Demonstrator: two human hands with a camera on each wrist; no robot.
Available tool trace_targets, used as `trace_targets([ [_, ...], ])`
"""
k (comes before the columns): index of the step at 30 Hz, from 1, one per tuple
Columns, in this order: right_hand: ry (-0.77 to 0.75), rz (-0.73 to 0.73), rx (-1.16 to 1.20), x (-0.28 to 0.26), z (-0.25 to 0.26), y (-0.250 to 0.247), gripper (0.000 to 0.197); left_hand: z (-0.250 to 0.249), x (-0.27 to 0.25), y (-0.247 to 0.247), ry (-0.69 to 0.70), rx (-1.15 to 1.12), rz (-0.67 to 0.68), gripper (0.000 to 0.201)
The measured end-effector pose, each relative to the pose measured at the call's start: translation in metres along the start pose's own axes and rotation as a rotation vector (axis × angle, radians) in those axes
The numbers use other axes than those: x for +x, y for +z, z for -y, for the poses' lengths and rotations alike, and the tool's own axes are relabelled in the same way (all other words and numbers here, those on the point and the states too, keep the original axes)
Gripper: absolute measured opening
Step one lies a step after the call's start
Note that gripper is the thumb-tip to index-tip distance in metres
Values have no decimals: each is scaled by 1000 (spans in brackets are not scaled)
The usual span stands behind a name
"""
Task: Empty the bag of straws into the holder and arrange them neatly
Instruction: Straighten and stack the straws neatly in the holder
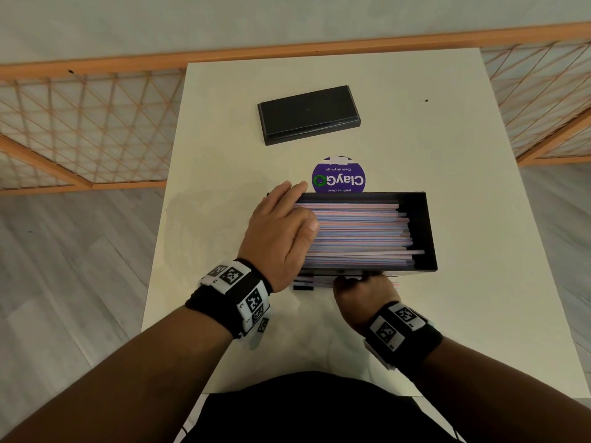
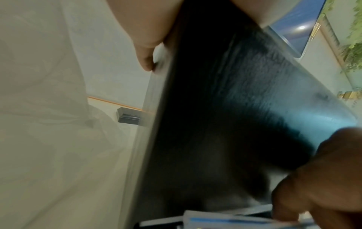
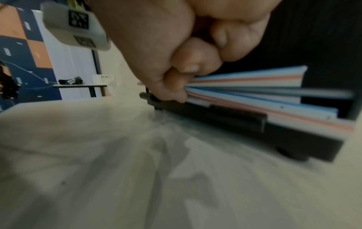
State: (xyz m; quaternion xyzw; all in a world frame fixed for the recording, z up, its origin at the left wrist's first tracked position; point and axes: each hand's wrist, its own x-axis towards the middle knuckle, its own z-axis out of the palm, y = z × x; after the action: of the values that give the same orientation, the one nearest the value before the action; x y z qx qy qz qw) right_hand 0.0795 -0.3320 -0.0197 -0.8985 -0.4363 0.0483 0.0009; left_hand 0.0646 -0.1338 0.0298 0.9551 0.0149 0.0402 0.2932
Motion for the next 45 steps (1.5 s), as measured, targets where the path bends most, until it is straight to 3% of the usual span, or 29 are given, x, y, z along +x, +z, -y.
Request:
trace_targets([
  [4,-26,-1,36,-13,1,-39,10,-4,-2,-5,-14,-179,-27,50],
  [8,14,-106,14,-24,1,-89,12,-13,-3,-22,-143,-495,-53,48],
  [11,62,-219,4,-20,-7,-123,15,-20,-2,-35,-112,-585,-89,47],
  [14,117,-160,-15,-4,-14,-142,10,-27,1,-39,-68,-583,-163,48],
  [18,107,-11,-16,17,-13,-129,17,-32,1,-35,-29,-453,-213,51],
  [23,2,-66,179,-7,-5,-120,26,-20,3,-12,-7,-164,-26,47],
  [25,-47,63,161,-17,-1,-107,28,-13,3,-5,27,-109,-36,41],
  [26,-47,195,116,-17,-1,-95,26,-12,2,-3,43,-110,-68,39],
  [28,23,418,32,-13,-5,-64,22,-10,3,0,83,-101,-152,34],
  [30,67,520,-3,-4,-4,-48,23,-12,4,0,108,-57,-182,28],
  [35,139,383,-14,3,-4,-17,25,-14,4,-1,131,-53,-158,27],
  [39,150,422,29,7,-7,-11,26,-14,2,-4,117,-135,-158,31],
  [41,102,485,-9,6,-1,-31,22,-16,2,-6,106,-195,-163,32],
  [43,7,538,-32,4,1,-61,6,-16,1,-10,64,-315,-215,35],
  [45,31,471,6,-10,-3,-81,14,-15,-1,-17,-2,-464,-298,39],
])
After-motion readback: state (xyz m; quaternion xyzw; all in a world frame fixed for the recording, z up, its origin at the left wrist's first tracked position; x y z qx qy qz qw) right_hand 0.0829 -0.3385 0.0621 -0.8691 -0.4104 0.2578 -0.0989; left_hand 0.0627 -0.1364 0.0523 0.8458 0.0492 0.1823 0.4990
